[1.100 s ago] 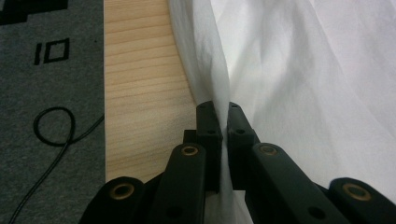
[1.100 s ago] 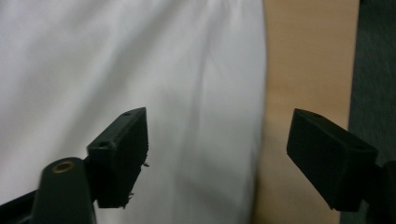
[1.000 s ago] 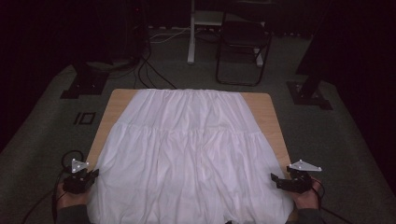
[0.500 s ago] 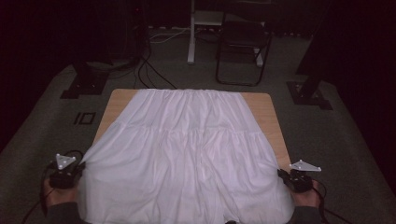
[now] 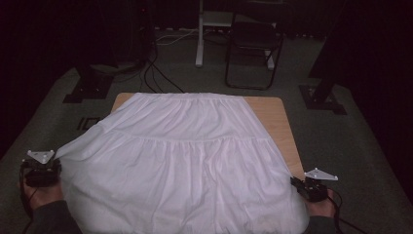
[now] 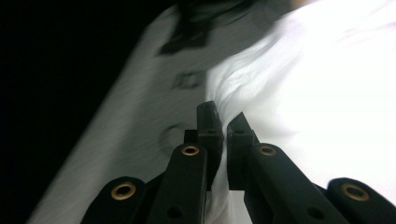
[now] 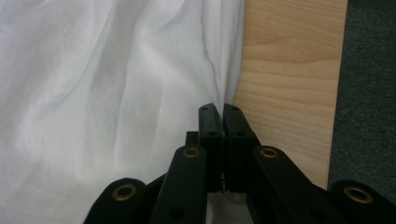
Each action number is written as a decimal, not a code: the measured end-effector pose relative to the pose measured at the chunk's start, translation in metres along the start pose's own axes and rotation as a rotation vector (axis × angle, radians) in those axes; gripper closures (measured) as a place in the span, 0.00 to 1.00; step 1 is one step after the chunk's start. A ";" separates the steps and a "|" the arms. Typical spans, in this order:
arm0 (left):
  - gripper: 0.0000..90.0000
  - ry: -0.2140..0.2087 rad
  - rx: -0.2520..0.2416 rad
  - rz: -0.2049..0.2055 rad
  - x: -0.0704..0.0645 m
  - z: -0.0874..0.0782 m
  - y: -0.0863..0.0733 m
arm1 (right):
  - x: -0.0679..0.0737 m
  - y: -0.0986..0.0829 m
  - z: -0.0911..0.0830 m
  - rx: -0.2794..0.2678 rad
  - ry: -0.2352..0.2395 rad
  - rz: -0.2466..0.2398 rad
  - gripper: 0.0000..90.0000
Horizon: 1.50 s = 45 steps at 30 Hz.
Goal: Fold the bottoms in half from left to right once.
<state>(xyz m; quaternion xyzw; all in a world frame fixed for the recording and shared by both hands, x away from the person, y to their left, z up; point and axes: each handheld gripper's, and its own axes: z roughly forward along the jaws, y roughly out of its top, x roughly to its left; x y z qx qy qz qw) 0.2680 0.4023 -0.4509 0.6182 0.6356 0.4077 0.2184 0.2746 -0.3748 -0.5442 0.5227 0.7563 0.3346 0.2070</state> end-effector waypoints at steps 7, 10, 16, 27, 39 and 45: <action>0.98 -0.377 -0.156 0.142 -0.056 -0.050 0.022 | -0.001 -0.001 0.000 -0.001 0.006 0.005 0.96; 0.97 -0.562 -0.209 0.164 -0.081 -0.060 0.034 | -0.001 -0.001 0.000 -0.006 0.011 0.011 0.96; 0.97 -0.914 -0.230 0.204 -0.148 -0.064 0.056 | -0.002 -0.003 0.000 -0.021 0.026 0.023 0.96; 0.98 -1.520 -0.230 0.326 -0.335 -0.091 0.081 | -0.002 -0.003 0.001 -0.028 0.033 0.038 0.96; 0.58 -1.374 -0.043 0.363 -0.364 -0.048 0.054 | 0.026 0.027 -0.020 -0.071 -0.045 0.003 0.57; 0.54 -1.186 -0.088 0.282 -0.291 -0.039 0.046 | 0.083 0.064 -0.030 -0.118 0.078 -0.091 0.52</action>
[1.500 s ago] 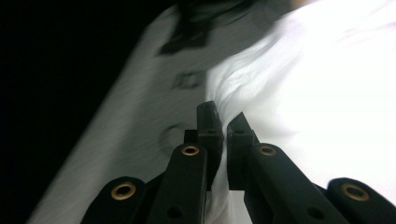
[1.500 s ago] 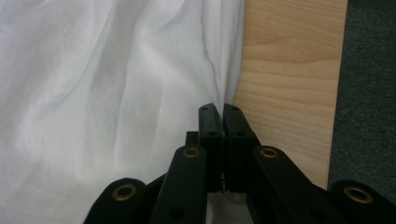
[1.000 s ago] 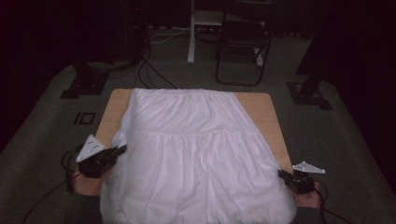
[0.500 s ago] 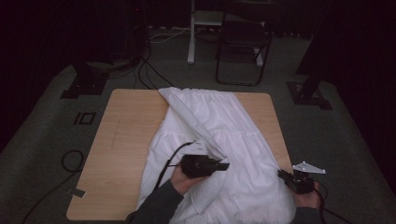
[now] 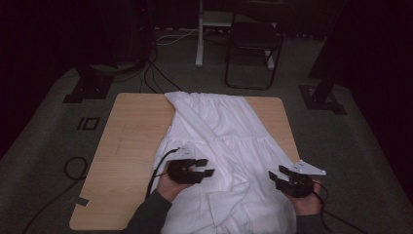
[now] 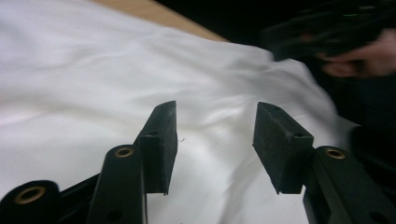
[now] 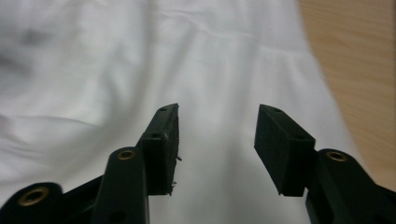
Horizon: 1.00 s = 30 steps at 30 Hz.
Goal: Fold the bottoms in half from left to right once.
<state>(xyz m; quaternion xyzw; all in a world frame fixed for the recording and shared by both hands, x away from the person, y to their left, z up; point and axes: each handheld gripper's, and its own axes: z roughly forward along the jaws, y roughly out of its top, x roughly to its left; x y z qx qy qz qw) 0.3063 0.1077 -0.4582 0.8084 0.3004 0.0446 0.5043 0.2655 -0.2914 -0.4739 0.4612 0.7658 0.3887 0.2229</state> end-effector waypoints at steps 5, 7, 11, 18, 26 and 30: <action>0.52 0.185 0.003 -0.065 0.028 -0.047 -0.034 | 0.031 0.015 0.015 -0.002 0.079 -0.028 0.47; 0.50 0.251 0.021 -0.093 0.040 -0.058 -0.048 | 0.040 0.016 0.028 0.013 0.118 -0.029 0.45; 0.46 0.332 0.077 -0.170 0.061 -0.064 -0.078 | 0.052 0.010 0.057 0.089 0.148 -0.045 0.45; 0.46 0.341 0.175 -0.225 0.076 -0.046 -0.100 | 0.060 0.000 0.076 0.172 0.180 -0.078 0.95; 0.98 0.245 -0.113 -0.061 0.032 -0.082 -0.044 | 0.041 0.027 0.024 -0.023 0.109 -0.088 0.98; 0.93 0.276 -0.130 0.011 0.011 -0.076 -0.013 | 0.008 0.044 -0.020 -0.150 -0.032 -0.048 0.98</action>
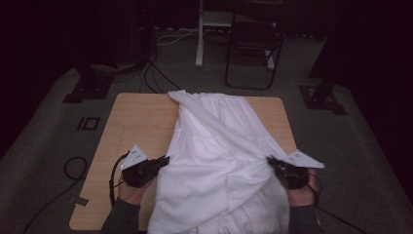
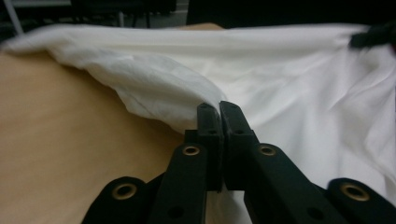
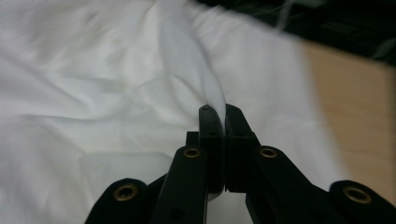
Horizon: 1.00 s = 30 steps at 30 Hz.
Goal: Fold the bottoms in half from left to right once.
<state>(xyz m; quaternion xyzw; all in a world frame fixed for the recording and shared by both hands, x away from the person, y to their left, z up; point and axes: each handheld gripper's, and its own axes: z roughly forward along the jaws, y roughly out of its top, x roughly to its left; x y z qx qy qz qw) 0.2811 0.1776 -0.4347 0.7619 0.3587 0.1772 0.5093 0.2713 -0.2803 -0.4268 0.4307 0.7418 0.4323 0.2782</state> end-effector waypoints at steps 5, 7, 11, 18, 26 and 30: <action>0.60 -0.016 0.138 0.014 -0.021 0.054 -0.015 | -0.061 -0.018 -0.006 0.099 -0.191 0.074 0.97; 0.56 -0.017 0.235 -0.005 -0.026 0.080 -0.031 | -0.080 -0.041 0.008 0.177 -0.186 0.123 0.96; 0.58 0.021 0.378 -0.008 -0.029 0.118 -0.061 | -0.093 -0.089 0.039 0.303 -0.146 0.172 0.94; 1.00 0.141 0.363 0.036 -0.008 0.116 -0.060 | -0.083 -0.104 0.050 0.319 -0.126 0.202 0.95; 1.00 0.343 0.373 -0.045 0.071 0.105 -0.054 | -0.046 -0.087 0.078 0.317 -0.050 0.121 0.94; 1.00 0.415 0.377 -0.089 0.109 0.109 -0.046 | -0.036 -0.072 0.109 0.301 -0.017 0.097 0.94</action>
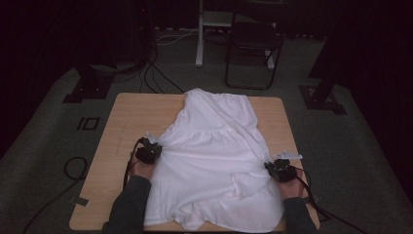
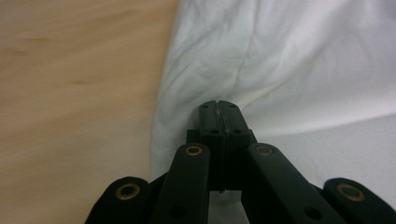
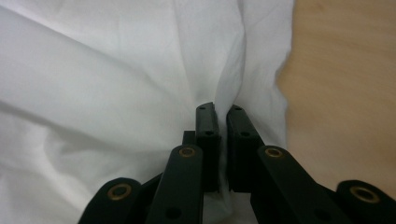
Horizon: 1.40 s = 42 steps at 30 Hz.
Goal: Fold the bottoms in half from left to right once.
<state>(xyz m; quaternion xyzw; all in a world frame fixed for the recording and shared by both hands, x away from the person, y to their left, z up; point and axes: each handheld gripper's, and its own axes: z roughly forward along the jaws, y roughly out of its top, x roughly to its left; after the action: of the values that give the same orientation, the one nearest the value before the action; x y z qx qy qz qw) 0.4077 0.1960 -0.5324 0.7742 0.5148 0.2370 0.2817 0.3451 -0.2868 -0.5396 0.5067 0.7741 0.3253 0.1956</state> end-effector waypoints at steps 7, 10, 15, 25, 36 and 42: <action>0.98 0.030 0.001 -0.115 0.026 0.021 0.021 | -0.006 0.037 0.039 -0.025 -0.011 0.034 0.94; 0.84 -0.009 -0.025 -0.133 0.027 0.019 0.019 | -0.011 0.046 0.047 -0.018 -0.022 0.058 0.88; 0.67 -0.050 -0.098 -0.078 0.024 -0.016 0.008 | -0.002 0.051 0.029 -0.042 -0.065 0.049 0.60; 0.61 -0.118 -0.176 0.002 0.004 -0.091 -0.050 | 0.075 0.061 0.000 -0.123 0.156 -0.129 0.50; 0.54 -0.167 -0.044 0.048 -0.023 -0.106 -0.111 | 0.094 0.060 0.029 -0.011 0.191 -0.186 0.91; 0.82 -0.211 -0.013 0.040 -0.023 -0.108 -0.120 | 0.076 0.038 -0.015 -0.095 0.177 -0.178 0.97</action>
<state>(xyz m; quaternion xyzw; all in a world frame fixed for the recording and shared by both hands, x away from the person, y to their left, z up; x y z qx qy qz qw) 0.2492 0.2328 -0.5368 0.8032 0.4652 0.1630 0.3345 0.3293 -0.2121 -0.5000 0.3953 0.8140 0.3865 0.1784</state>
